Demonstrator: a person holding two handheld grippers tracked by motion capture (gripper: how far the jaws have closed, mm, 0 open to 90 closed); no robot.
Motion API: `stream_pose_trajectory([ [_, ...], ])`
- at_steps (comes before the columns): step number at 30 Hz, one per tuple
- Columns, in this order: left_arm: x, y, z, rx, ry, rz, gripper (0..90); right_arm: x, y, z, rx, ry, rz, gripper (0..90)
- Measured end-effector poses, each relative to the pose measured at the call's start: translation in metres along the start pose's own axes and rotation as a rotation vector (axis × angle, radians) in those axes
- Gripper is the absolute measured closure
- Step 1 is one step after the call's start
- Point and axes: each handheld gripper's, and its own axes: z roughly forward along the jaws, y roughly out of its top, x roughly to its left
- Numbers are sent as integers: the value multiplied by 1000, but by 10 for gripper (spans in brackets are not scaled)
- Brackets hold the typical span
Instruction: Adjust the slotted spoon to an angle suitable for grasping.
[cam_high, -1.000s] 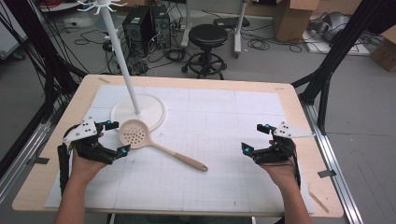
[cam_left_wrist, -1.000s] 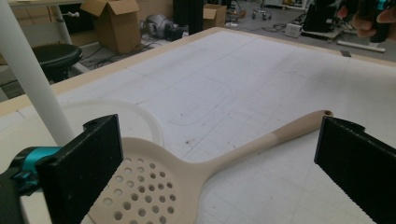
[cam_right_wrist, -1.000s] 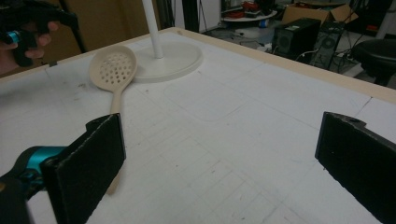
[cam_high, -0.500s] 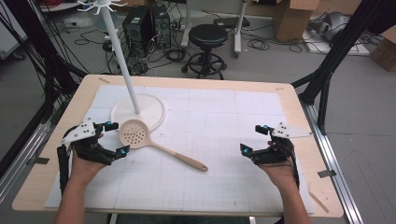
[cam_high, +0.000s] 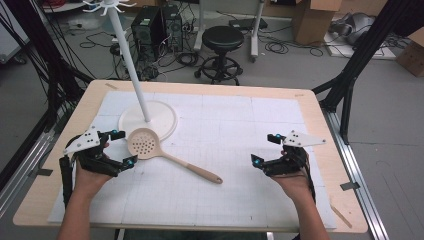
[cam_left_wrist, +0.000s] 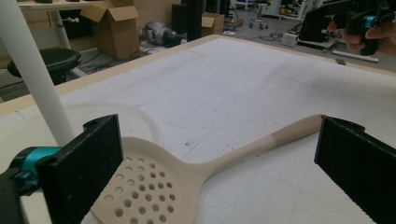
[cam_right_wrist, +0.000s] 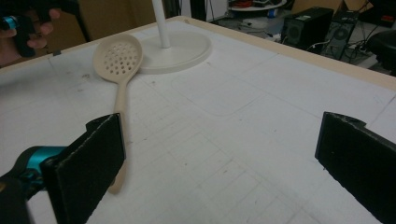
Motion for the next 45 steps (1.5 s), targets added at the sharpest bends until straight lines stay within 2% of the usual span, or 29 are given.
stream_pose_trajectory([
  [3, -1, 0, 0, 6, 0, 4, 17, 3, 3, 6, 11, 4, -3, 8],
  [8, -1, 0, 0, -1, 1, 4, 17, 8, 8, 20, 47, 12, -38, 10],
  [17, 0, 1, -4, -8, 6, 3, 17, 13, 21, 40, 53, 35, -35, 10],
  [27, 1, 2, -6, -20, 6, 3, 17, 26, 44, 70, 85, 81, -93, 14],
  [33, 1, 2, -4, -15, 4, 5, 17, 37, 54, 93, 137, 115, -133, 47],
  [35, 1, 2, -4, -17, 4, 5, 17, 39, 54, 96, 144, 119, -137, 52],
  [38, 2, 2, -4, -20, 6, 5, 17, 49, 55, 113, 196, 140, -160, 84],
  [40, 1, 2, -4, -14, 6, 6, 17, 54, 55, 122, 236, 151, -171, 153],
  [43, 1, 2, -4, -13, 4, 8, 17, 62, 53, 136, 280, 179, -190, 158],
  [44, 1, 2, -4, -13, 4, 8, 17, 62, 53, 136, 280, 179, -190, 158],
  [45, 2, 2, -3, -14, 4, 8, 17, 67, 51, 145, 314, 189, -205, 179],
])
